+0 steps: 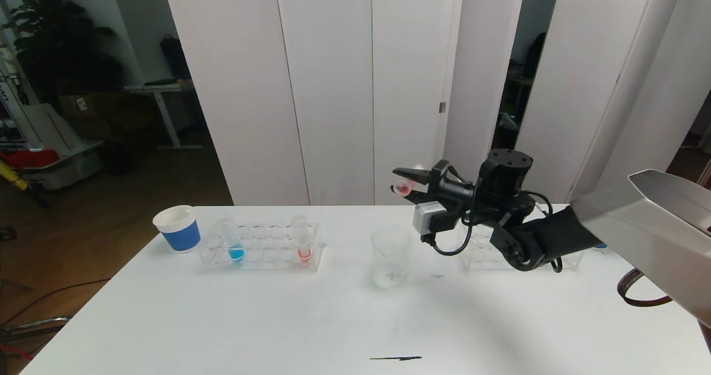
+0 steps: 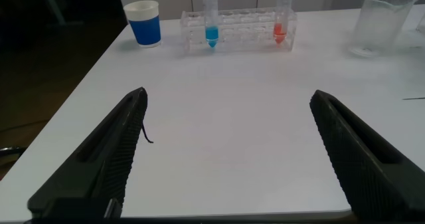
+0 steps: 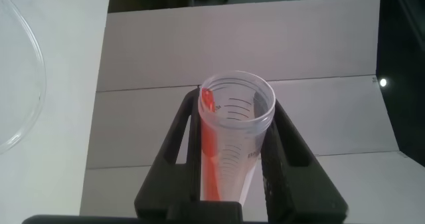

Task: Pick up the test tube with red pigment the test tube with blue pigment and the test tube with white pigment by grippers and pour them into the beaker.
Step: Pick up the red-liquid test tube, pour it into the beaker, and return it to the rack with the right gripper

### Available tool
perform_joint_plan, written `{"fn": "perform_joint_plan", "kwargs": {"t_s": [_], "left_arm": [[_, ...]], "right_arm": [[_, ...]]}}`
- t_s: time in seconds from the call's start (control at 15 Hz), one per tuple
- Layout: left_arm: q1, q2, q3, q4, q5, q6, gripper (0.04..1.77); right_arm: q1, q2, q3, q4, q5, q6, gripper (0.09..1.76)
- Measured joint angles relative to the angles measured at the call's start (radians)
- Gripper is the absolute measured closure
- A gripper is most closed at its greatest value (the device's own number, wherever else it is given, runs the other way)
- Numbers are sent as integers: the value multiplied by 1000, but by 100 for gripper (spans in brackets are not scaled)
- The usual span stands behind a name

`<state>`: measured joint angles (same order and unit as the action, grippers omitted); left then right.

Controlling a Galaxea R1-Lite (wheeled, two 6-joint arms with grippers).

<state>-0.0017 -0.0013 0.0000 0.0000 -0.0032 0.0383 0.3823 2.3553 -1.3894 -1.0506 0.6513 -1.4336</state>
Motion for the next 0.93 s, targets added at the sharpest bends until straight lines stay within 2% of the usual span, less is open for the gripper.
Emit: {"fn": "perform_joint_plan", "kwargs": {"t_s": [0.4, 0.93], "left_arm": [[0, 0, 0, 0, 0, 0, 6], [0, 0, 0, 0, 0, 0, 6]], "right_arm": [[-8, 10, -4, 4, -3, -85, 127], [1, 43, -81, 34, -4, -154, 127]]}}
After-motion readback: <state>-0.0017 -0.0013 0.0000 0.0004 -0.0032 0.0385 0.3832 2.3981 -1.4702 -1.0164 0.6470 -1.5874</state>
